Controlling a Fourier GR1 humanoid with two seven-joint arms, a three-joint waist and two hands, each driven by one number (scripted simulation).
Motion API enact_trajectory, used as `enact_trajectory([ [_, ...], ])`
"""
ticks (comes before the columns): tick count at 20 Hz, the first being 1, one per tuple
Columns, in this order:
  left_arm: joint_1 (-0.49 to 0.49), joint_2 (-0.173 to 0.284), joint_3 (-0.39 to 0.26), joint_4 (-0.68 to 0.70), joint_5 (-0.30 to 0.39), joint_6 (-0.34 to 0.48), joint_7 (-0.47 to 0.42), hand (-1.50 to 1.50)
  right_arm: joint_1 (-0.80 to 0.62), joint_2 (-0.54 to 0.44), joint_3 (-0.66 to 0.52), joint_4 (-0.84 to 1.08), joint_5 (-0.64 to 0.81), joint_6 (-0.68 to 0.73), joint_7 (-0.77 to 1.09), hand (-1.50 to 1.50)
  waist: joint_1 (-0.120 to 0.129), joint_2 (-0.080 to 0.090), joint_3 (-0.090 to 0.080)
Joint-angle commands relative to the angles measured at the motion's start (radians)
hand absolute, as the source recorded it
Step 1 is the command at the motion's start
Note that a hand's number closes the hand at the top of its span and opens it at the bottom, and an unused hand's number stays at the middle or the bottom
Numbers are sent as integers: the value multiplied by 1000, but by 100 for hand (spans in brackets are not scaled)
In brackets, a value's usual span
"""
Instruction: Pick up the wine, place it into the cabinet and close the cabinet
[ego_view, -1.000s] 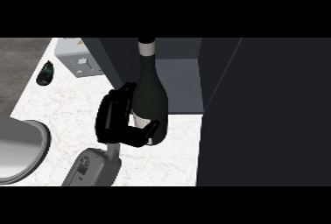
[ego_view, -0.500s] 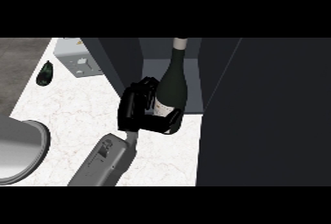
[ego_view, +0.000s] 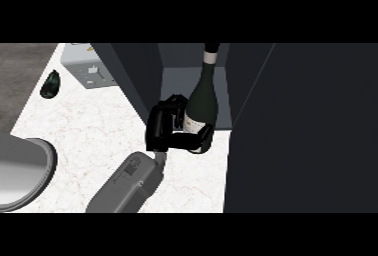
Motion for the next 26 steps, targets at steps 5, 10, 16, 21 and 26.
enact_trajectory([
  [5, -3, 0, 2, 79, 64, -16, -39, 150, 27, 25, 34, -27, 17, 1, 1, -150, 3, -1, 0],
  [10, -81, 0, 66, 279, 142, -127, -141, 150, -43, 15, 29, -30, 18, -40, 87, -150, -1, 1, 0],
  [16, -136, 0, 36, 340, 281, -177, -187, 150, -5, -1, -13, -4, -37, 14, 22, -150, -3, 1, 0],
  [21, -192, 0, 47, 537, 324, -277, -275, 150, 14, 22, 14, 0, -2, 7, 0, -150, -10, 3, 0],
  [26, -285, 0, -46, 529, 417, -196, -230, 150, 15, 32, 37, -7, 2, 7, 8, -150, -18, 4, -1],
])
